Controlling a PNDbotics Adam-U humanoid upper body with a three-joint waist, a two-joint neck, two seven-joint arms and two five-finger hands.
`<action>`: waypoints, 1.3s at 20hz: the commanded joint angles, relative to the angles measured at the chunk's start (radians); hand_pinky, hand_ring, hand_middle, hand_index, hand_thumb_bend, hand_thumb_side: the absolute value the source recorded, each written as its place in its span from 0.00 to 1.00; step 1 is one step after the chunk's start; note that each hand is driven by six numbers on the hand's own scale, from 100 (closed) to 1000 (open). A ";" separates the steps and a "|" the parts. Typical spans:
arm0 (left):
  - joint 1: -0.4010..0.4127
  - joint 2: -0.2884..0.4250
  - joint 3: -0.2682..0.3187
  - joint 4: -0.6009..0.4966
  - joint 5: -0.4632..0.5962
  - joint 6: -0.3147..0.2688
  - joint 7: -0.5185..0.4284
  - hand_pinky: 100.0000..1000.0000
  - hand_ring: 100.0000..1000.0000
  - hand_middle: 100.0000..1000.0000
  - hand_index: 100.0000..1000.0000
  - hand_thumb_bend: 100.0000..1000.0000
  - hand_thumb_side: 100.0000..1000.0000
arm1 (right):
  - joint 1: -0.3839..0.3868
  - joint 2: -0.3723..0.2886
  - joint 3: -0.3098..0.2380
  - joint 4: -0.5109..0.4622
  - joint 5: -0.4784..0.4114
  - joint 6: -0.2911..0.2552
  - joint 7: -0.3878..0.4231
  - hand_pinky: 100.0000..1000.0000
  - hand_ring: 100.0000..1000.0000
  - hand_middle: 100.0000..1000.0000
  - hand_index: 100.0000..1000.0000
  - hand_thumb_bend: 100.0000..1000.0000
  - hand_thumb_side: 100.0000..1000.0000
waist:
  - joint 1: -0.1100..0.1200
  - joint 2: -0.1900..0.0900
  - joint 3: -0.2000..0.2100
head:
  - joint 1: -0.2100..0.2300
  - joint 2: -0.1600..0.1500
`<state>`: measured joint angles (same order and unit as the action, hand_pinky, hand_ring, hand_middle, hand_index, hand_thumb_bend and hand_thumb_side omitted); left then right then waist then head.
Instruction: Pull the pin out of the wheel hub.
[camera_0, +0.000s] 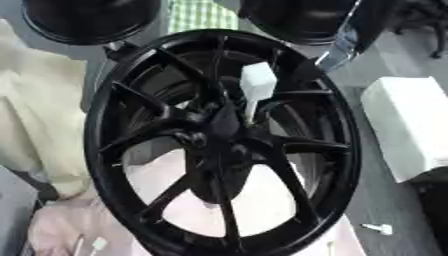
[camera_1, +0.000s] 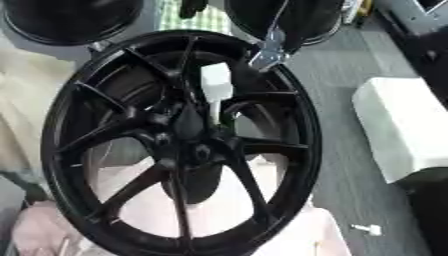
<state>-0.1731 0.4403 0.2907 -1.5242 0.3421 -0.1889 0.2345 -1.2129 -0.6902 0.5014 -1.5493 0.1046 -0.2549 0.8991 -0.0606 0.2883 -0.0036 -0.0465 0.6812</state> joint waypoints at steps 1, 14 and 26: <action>-0.007 0.026 0.000 -0.016 -0.003 -0.001 -0.005 0.75 0.62 0.54 0.72 0.64 0.53 | -0.012 -0.012 0.008 0.008 -0.003 -0.003 0.008 0.86 0.83 0.77 0.85 0.49 0.36 | 0.005 -0.014 0.003 | 0.005 -0.015; -0.007 0.026 -0.003 -0.016 -0.003 0.000 -0.010 0.75 0.62 0.54 0.72 0.64 0.53 | 0.003 -0.014 0.008 -0.004 0.006 0.034 0.008 0.85 0.82 0.76 0.84 0.46 0.34 | 0.006 -0.013 0.005 | 0.019 -0.008; -0.010 0.023 -0.006 -0.016 -0.007 0.001 -0.013 0.75 0.62 0.55 0.72 0.64 0.53 | 0.029 0.025 0.028 0.066 0.133 0.109 -0.104 0.82 0.78 0.71 0.82 0.44 0.32 | 0.009 0.004 0.006 | 0.014 -0.006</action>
<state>-0.1760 0.4402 0.2846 -1.5243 0.3389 -0.1879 0.2256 -1.1686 -0.6555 0.5367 -1.4862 0.2269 -0.1505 0.8076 -0.0576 0.3060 0.0010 -0.0296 0.6788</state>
